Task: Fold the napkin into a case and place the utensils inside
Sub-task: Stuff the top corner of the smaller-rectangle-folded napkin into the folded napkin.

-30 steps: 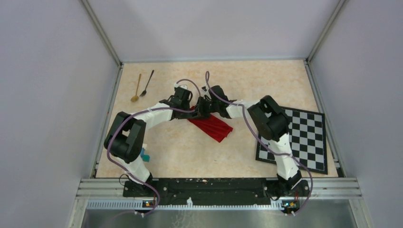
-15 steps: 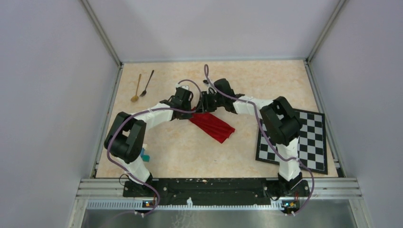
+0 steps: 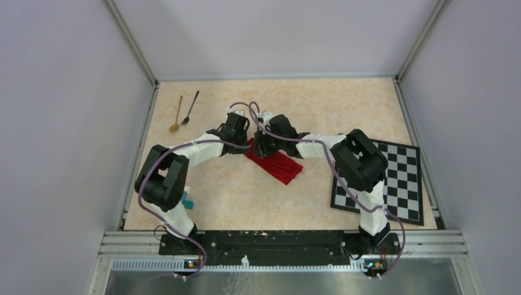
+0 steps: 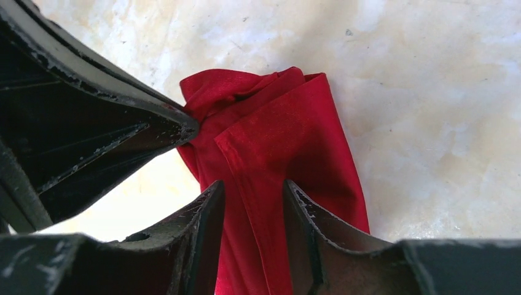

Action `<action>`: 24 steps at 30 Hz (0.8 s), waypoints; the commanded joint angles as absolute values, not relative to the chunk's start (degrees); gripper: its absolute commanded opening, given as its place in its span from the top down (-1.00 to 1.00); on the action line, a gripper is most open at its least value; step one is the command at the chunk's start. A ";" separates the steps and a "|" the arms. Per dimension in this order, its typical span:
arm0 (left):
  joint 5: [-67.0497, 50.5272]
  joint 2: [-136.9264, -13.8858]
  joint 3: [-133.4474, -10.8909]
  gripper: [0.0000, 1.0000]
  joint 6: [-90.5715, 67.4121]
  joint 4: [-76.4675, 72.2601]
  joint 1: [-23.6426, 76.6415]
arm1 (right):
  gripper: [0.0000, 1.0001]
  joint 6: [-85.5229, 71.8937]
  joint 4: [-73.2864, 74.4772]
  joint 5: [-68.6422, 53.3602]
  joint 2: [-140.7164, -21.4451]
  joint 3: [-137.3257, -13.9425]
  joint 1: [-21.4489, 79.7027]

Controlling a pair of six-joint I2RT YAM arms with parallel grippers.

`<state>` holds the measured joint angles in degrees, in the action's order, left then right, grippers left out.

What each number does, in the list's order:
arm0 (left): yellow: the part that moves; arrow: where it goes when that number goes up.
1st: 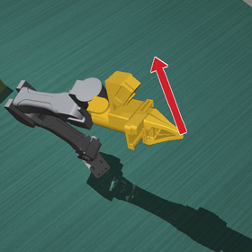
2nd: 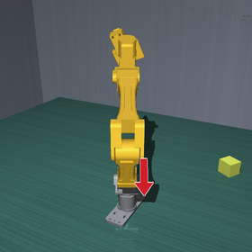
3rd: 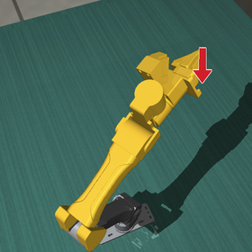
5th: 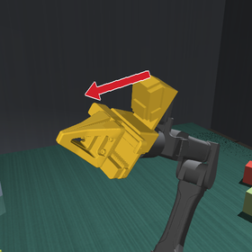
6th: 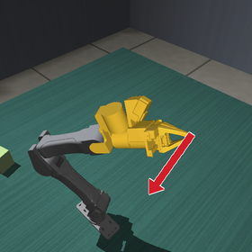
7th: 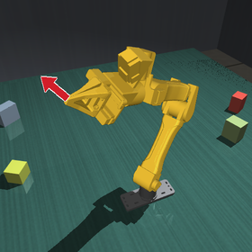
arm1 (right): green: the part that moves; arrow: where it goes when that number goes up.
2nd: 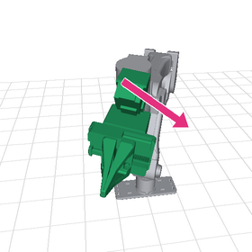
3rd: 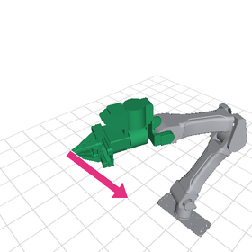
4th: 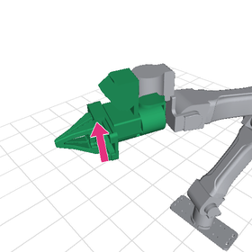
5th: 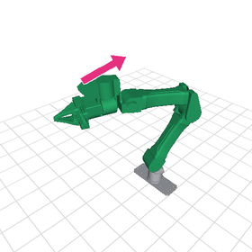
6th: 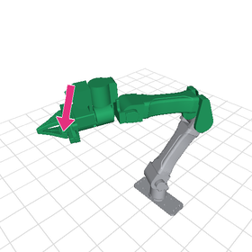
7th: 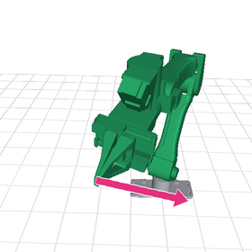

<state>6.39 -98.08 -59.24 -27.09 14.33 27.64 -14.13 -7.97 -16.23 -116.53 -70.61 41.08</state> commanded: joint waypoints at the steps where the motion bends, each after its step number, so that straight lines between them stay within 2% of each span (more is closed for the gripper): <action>1: 5.13 -96.51 -58.68 1.00 -27.02 11.51 27.87 | 0.21 -15.56 -7.88 -5.17 -116.84 -70.72 43.70; 10: 3.49 -96.31 -55.75 1.00 -29.11 8.21 27.81 | 0.23 -20.58 -13.93 2.63 -117.74 -66.62 47.63; 13: 3.30 -96.56 -55.20 1.00 -29.42 7.59 27.61 | 0.37 -20.80 -14.53 6.39 -117.99 -65.64 49.32; 16: 2.99 -96.45 -55.28 1.00 -29.39 7.42 27.27 | 0.55 -20.99 -16.63 4.28 -117.91 -64.85 49.66; 21: 2.92 -95.83 -55.02 1.00 -28.91 6.90 27.07 | 0.95 -25.59 -22.52 -7.64 -116.11 -65.05 48.06; 24: 3.12 -95.50 -54.67 1.00 -28.83 7.25 26.90 | 1.00 -30.39 -24.55 -12.30 -117.04 -66.89 46.36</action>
